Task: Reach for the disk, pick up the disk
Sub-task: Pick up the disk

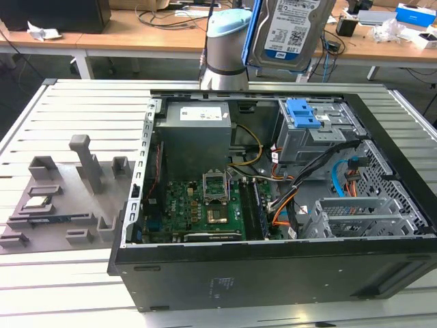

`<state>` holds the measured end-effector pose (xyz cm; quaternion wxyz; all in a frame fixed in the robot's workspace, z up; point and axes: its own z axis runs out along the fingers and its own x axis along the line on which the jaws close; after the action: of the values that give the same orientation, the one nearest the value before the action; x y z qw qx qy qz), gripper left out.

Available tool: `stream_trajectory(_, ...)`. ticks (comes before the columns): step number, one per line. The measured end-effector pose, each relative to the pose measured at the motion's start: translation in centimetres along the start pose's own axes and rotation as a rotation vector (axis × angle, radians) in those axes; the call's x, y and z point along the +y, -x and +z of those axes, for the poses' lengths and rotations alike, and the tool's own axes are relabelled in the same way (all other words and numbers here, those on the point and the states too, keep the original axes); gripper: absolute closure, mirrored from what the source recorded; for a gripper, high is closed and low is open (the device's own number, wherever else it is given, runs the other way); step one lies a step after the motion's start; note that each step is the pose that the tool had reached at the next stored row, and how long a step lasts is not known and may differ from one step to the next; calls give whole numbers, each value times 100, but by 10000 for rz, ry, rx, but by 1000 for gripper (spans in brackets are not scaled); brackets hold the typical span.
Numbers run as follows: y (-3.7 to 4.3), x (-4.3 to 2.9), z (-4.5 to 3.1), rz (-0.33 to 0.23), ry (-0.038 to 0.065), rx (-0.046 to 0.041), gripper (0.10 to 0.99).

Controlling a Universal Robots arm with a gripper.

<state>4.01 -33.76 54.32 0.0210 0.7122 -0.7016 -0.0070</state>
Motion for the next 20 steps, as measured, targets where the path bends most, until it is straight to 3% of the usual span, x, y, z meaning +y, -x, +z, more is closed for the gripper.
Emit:
stream_trajectory(7,-4,-260,-10,-1,0,2,722)
stream_trajectory(20,-10,-665,-26,0,0,3,722)
